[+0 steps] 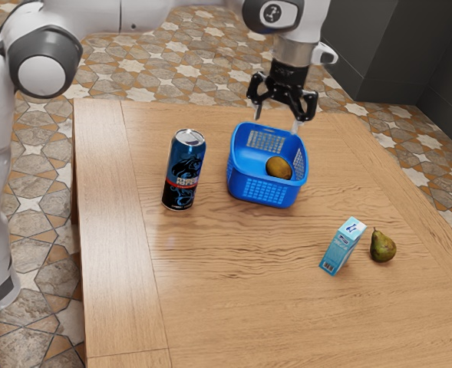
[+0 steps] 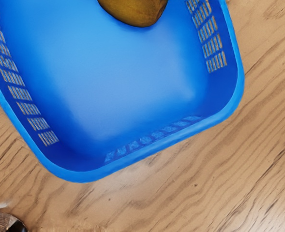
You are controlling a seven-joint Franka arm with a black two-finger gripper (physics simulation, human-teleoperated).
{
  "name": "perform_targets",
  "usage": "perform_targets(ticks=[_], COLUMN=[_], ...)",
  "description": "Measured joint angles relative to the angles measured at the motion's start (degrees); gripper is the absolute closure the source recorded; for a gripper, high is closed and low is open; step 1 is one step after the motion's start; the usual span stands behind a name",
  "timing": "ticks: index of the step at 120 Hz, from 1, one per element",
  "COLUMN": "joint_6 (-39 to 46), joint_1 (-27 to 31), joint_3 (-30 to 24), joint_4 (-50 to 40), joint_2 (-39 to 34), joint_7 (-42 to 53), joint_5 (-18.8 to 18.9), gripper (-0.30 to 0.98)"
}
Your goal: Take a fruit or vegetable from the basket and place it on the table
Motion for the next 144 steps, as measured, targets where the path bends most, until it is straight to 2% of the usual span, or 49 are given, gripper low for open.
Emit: perform_targets(ticks=[14, 25, 45, 56, 66, 93, 112, 144], joint_6=[-0.6, -0.8, -1.1, -1.0, -0.3, 2.2, 4.5, 8.0], joint_1=[0.4, 1.7, 3.0, 5.2, 8.5, 9.9, 13.0, 13.1], joint_3=[0.1, 0.0, 0.0, -0.5, -0.3, -0.2, -1.3, -3.0], joint_4=[0.1, 0.2, 0.1, 0.4, 4.2, 5.5, 5.6, 5.0], joint_2=[-0.6, -1.3, -0.3, 3.6, 8.0, 11.1, 15.0, 16.5], joint_7=[-15.6, -16.8, -6.5, 0.6, 7.7, 23.9, 32.6, 43.2], joint_5=[-0.6, -1.6, -1.0, -0.9, -0.9, -0.8, -0.9, -1.1], gripper=[0.0, 0.0, 0.0, 0.0, 0.0, 0.0, 0.0, 0.0])
